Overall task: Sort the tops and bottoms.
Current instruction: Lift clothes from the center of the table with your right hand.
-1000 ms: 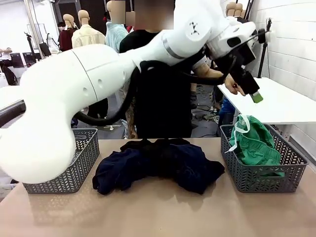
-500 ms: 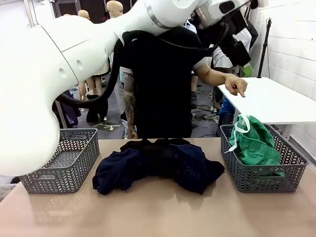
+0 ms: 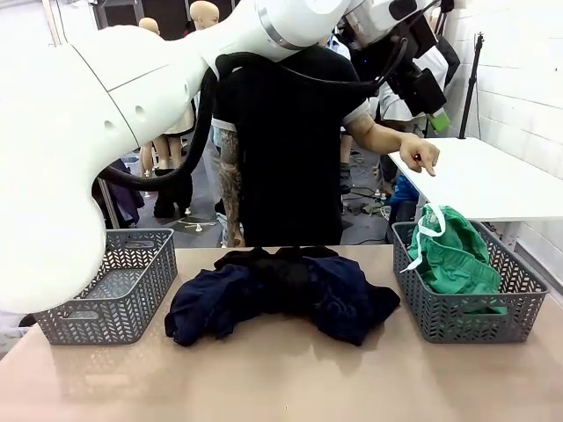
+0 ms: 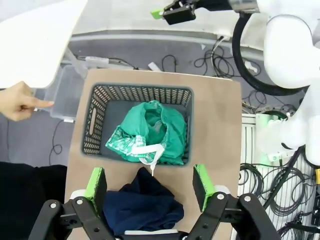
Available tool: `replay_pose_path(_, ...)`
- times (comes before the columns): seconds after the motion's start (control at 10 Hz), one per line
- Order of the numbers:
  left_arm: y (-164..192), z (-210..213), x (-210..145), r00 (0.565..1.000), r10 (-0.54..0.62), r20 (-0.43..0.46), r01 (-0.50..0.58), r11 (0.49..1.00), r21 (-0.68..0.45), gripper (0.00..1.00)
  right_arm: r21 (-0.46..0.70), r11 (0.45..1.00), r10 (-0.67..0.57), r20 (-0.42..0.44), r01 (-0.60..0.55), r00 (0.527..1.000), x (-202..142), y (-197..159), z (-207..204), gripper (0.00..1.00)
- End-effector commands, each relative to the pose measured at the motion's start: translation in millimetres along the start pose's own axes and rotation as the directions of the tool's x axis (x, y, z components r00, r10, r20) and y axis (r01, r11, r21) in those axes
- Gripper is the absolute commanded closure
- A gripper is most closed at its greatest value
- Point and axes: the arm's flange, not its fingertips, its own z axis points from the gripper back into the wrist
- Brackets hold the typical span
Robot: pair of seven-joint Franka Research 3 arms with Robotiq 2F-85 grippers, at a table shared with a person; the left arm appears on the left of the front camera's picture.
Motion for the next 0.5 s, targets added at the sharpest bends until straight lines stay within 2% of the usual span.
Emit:
replay_pose_path(0.0, 4.8, 15.5, -25.8, 0.998, -0.007, -0.060, 0.007, 1.000, 0.000, 0.11, 0.004, 1.000, -0.018, -0.008, 0.019, 1.000, -0.8, 0.8, -1.1, 0.00)
replay_pose_path(0.1, 5.5, 43.0, -56.9, 0.996, 0.035, -0.079, -0.031, 0.998, 0.053, 0.11, 0.004, 1.000, -0.018, -0.008, 0.019, 1.000, -0.8, 0.8, -1.1, 0.00)
replay_pose_path(0.2, 4.9, 67.5, -96.6, 0.987, 0.092, -0.134, -0.077, 0.990, 0.118, 0.11, 0.004, 1.000, -0.018, -0.008, 0.019, 1.000, -0.8, 0.8, -1.1, 0.00)
replay_pose_path(0.3, -2.6, 86.9, -142.4, 0.963, 0.165, -0.212, -0.141, 0.982, 0.125, 0.11, 0.004, 1.000, -0.018, -0.008, 0.019, 1.000, -0.8, 0.8, -1.1, 0.00)
replay_pose_path(0.4, -11.4, 94.2, -175.0, 0.959, 0.221, -0.179, -0.196, 0.970, 0.144, 0.11, 0.004, 1.000, -0.018, -0.008, 0.019, 1.000, -0.8, 0.8, -1.1, 0.00)
